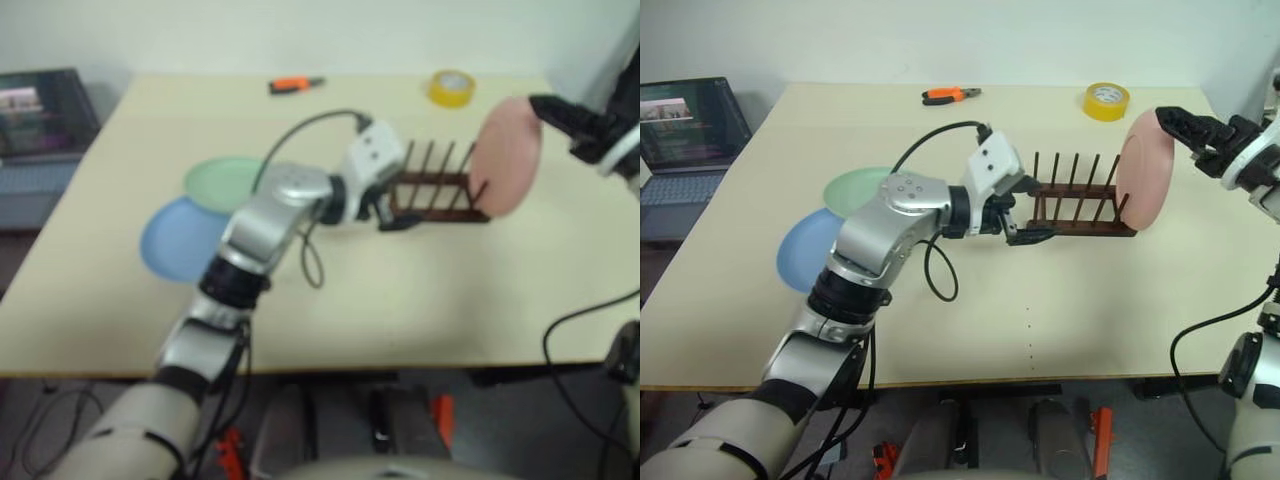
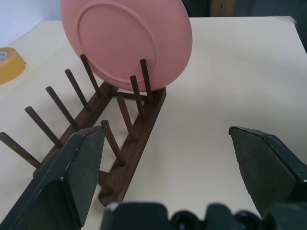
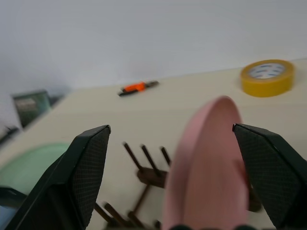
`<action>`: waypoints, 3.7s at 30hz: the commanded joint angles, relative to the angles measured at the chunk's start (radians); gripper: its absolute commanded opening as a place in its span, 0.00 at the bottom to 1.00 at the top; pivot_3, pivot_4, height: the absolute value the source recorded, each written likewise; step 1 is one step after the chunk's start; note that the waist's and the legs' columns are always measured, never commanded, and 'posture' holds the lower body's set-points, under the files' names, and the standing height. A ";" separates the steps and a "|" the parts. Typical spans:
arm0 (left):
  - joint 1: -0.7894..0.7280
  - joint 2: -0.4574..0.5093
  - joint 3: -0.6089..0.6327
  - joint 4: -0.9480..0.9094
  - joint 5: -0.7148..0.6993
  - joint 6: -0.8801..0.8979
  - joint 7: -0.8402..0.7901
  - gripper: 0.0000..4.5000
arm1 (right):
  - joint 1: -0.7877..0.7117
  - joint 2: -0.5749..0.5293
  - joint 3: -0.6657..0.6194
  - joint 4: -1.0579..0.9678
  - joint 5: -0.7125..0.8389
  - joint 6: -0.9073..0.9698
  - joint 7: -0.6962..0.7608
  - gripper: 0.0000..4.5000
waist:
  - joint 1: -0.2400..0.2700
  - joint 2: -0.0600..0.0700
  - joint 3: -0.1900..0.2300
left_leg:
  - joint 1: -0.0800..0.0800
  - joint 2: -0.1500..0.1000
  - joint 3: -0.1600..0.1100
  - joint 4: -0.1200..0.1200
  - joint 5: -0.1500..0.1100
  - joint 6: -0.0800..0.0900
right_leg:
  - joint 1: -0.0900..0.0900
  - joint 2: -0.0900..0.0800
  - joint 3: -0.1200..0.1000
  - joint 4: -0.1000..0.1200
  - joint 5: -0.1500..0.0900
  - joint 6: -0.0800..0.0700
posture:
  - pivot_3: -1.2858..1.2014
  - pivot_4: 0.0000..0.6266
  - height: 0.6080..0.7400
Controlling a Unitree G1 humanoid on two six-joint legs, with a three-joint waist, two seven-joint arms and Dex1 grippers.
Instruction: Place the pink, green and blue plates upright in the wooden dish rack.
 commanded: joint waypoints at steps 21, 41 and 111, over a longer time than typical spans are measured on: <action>-0.272 0.305 0.260 0.392 -0.008 -0.137 -0.040 1.00 | -0.368 0.127 -0.105 -0.408 0.140 0.578 -0.436 0.99 | -0.003 0.001 0.000 | 0.000 0.002 -0.001 -0.001 0.000 0.000 | -0.001 -0.001 -0.001 0.001 0.001 -0.004 | 0.52 0.24 1.00; -0.501 0.341 0.279 1.284 0.235 -0.466 0.206 1.00 | -0.034 0.403 -0.003 -0.717 0.089 0.724 -0.463 0.99 | -0.004 -0.001 0.001 | -0.012 0.002 0.000 0.000 0.000 0.000 | -0.014 -0.001 -0.003 0.006 0.002 -0.004 | 0.52 0.24 1.00; -0.397 0.354 0.489 1.320 0.237 -0.355 0.337 0.01 | 0.028 0.391 0.068 -0.786 0.070 0.725 -0.406 1.00 | -0.005 -0.002 0.001 | -0.011 0.002 0.000 0.012 0.000 0.000 | -0.012 -0.001 -0.003 0.016 0.001 -0.004 | 0.52 0.24 1.00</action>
